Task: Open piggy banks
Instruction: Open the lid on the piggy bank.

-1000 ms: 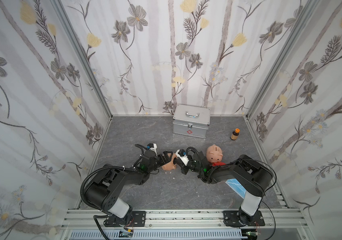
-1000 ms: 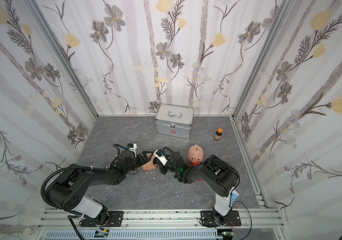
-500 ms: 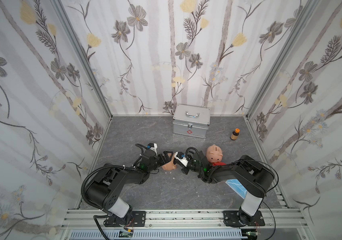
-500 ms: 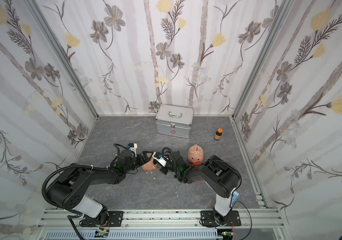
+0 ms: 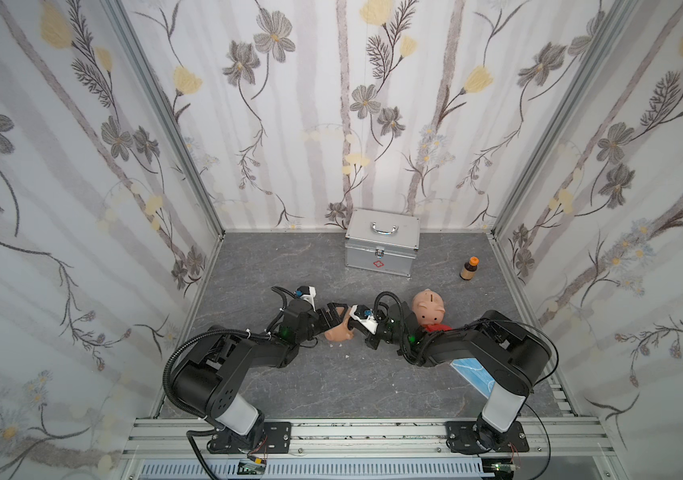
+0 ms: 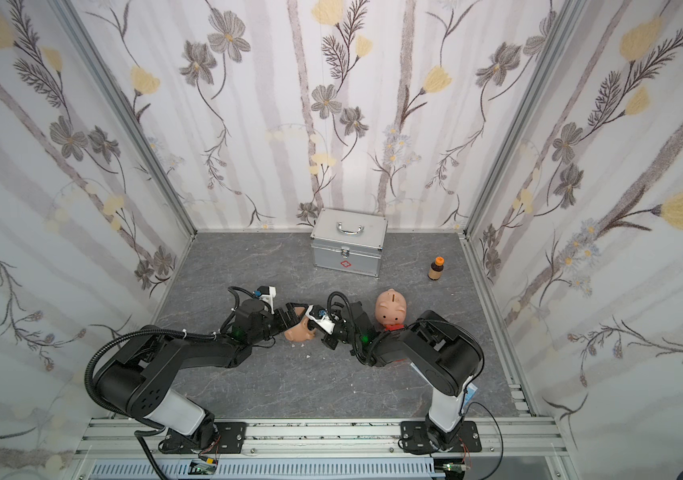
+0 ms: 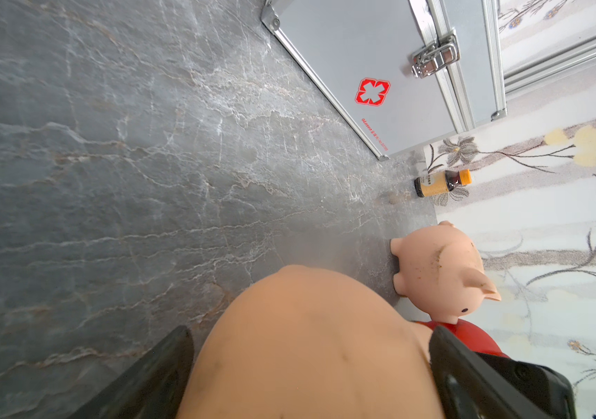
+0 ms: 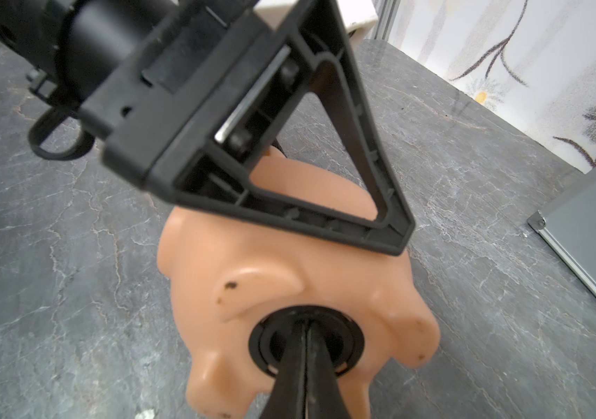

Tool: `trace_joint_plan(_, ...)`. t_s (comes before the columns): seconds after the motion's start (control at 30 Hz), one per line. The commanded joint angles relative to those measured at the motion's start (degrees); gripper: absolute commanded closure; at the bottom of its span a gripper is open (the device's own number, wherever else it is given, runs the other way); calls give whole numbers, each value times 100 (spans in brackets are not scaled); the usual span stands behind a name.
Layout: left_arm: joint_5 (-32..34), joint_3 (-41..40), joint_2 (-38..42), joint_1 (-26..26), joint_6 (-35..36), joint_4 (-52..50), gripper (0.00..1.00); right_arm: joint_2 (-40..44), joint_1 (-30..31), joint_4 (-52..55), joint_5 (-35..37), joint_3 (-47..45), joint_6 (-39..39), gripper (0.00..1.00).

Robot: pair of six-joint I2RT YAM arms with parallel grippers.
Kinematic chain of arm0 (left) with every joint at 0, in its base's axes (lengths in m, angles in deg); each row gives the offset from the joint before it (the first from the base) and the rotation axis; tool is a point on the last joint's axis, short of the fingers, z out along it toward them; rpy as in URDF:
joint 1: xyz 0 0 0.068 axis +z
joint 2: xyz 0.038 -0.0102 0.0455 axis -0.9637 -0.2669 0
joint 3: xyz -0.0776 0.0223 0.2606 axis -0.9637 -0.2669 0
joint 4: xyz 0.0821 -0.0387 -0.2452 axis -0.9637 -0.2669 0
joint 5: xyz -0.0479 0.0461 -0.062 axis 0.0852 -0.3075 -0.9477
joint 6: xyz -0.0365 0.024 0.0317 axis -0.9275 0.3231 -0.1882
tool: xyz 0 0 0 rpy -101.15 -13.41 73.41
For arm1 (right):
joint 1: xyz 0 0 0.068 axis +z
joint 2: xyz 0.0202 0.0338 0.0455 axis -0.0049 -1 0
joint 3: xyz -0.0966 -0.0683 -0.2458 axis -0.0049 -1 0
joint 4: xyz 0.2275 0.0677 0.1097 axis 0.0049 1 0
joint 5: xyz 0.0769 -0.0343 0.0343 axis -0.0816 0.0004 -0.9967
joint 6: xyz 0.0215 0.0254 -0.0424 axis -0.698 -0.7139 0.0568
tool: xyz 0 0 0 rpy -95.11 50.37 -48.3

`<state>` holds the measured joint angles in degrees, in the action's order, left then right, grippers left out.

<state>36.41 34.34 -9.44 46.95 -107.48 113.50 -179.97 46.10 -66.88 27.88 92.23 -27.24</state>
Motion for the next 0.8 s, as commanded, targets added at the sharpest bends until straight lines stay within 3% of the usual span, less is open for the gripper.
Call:
trace_joint_plan(0.0, -458, -48, -84, -11, 56, -944, 0, 134, 9, -618, -534, -76, -15, 100)
trace_joint_plan(0.77, -476, -54, -66, -11, 56, -940, 0, 568, 24, -401, -162, -594, 398, 100)
